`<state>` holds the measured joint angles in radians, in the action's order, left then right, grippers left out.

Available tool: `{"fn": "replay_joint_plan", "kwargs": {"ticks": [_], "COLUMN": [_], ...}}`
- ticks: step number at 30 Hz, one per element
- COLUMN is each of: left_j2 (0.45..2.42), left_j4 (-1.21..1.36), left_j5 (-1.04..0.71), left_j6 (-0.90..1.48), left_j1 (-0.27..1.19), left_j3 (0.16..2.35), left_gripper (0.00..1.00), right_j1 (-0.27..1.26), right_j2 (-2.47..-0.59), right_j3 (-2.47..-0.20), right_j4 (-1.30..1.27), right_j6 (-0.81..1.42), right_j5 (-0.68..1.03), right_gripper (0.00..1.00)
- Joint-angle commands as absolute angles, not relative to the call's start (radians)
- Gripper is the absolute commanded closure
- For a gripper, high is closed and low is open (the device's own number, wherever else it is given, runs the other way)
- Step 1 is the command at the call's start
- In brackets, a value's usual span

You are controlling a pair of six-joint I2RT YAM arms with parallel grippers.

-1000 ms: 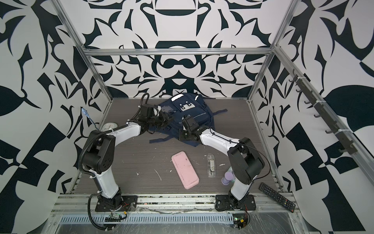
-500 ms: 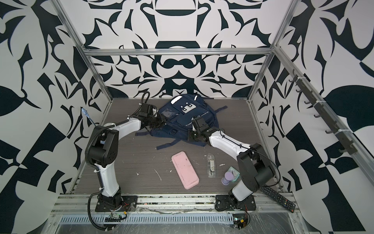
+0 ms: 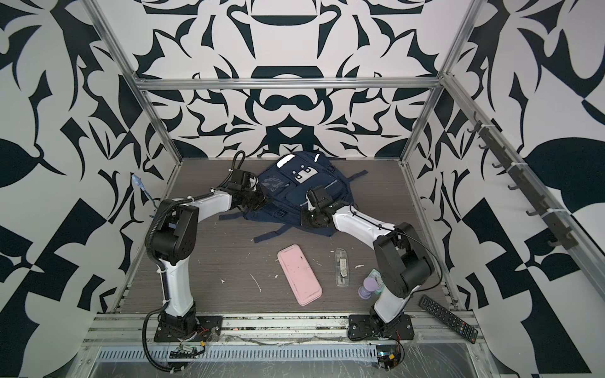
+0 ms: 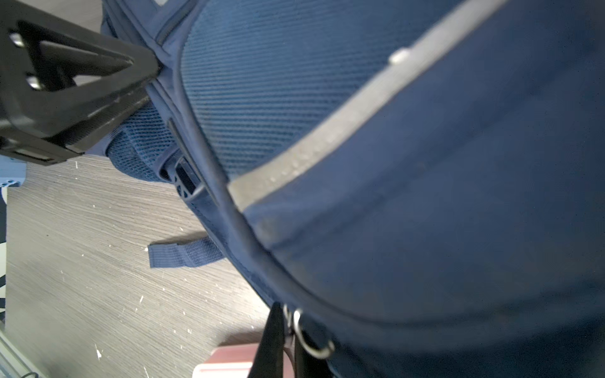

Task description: Pack the student bag

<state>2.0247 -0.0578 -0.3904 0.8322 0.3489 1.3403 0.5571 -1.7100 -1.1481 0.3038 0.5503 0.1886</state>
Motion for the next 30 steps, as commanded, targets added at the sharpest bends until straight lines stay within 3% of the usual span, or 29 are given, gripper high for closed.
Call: {"fn": "replay_joint_plan", "kwargs": {"ticks": [1, 6, 14, 30], "left_j2": [2.004, 1.983, 1.950, 1.937], "left_j4": [-0.024, 0.007, 0.043, 0.067], "left_j5": [-0.399, -0.413, -0.417, -0.423], "left_j6": [0.835, 0.857, 0.870, 0.886], "left_j1": [0.348, 0.348, 0.347, 0.328], "left_j3": [1.327, 1.304, 1.266, 1.233], "left_gripper": [0.92, 0.98, 0.99, 1.00], "right_j1": [0.592, 0.641, 0.678, 0.678], "right_j2": [-1.753, -1.893, -2.071, -2.244], "right_j3": [-1.273, -1.433, -1.673, -1.941], "right_j4": [0.268, 0.285, 0.318, 0.358], "right_j6": [0.544, 0.550, 0.571, 0.562], "right_j5": [0.222, 0.236, 0.250, 0.293], "right_gripper": [1.00, 1.00, 1.00, 1.00]}}
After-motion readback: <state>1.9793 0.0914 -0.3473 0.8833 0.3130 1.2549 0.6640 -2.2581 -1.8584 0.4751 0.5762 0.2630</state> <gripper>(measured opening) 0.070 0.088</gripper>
